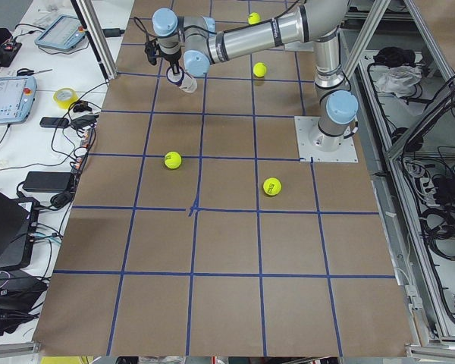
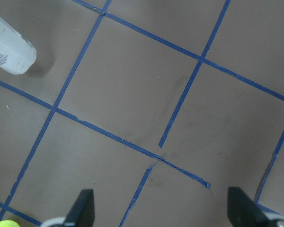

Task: Lift up tennis ball bucket
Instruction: 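Lift the can's gripped end with the left gripper, tilting it upright, then set the can upright on the table and open the left gripper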

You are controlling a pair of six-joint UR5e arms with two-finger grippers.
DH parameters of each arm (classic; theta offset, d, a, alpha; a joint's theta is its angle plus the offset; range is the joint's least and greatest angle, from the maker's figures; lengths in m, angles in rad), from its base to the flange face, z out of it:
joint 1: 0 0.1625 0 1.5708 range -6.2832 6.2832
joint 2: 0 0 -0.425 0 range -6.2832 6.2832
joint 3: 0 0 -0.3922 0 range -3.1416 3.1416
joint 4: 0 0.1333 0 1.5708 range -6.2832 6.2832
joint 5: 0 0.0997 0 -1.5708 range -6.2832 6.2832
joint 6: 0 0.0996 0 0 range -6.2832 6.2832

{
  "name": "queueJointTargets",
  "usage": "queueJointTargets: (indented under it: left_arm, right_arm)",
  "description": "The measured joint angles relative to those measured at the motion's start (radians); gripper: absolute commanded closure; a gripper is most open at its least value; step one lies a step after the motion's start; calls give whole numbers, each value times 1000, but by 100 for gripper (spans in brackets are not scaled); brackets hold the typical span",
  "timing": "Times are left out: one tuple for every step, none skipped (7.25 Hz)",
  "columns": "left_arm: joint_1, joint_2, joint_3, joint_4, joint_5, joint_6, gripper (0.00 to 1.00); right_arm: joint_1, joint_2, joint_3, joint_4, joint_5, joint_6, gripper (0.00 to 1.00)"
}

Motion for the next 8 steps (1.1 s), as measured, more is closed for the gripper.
queueJointTargets:
  left_arm:
    - [-40, 1, 27, 1, 105, 1, 100]
    - [-71, 0, 44, 22, 195, 25, 100]
    - [-100, -2, 55, 59, 290, 71, 100]
    - [-131, -5, 61, 95, 362, 102, 100]
    - [-157, -13, 60, 136, 397, 109, 100]
    - [-178, -23, 57, 176, 413, 110, 100]
    - [-195, -34, 49, 203, 426, 101, 100]
    - [-209, -43, 35, 223, 441, 86, 100]
  right_arm:
    - [-4, 0, 0, 1, 0, -1, 0]
    - [-6, 0, 0, 1, 0, -3, 0]
    - [-8, -1, 0, 2, 1, -3, 0]
    - [-9, -2, 0, 4, 1, -2, 0]
    - [-10, -4, 0, 4, 1, -2, 0]
    - [-12, -4, 0, 4, 1, -2, 0]
    - [-14, -4, 0, 4, 1, -3, 0]
    - [-15, -4, 0, 5, 1, -3, 0]
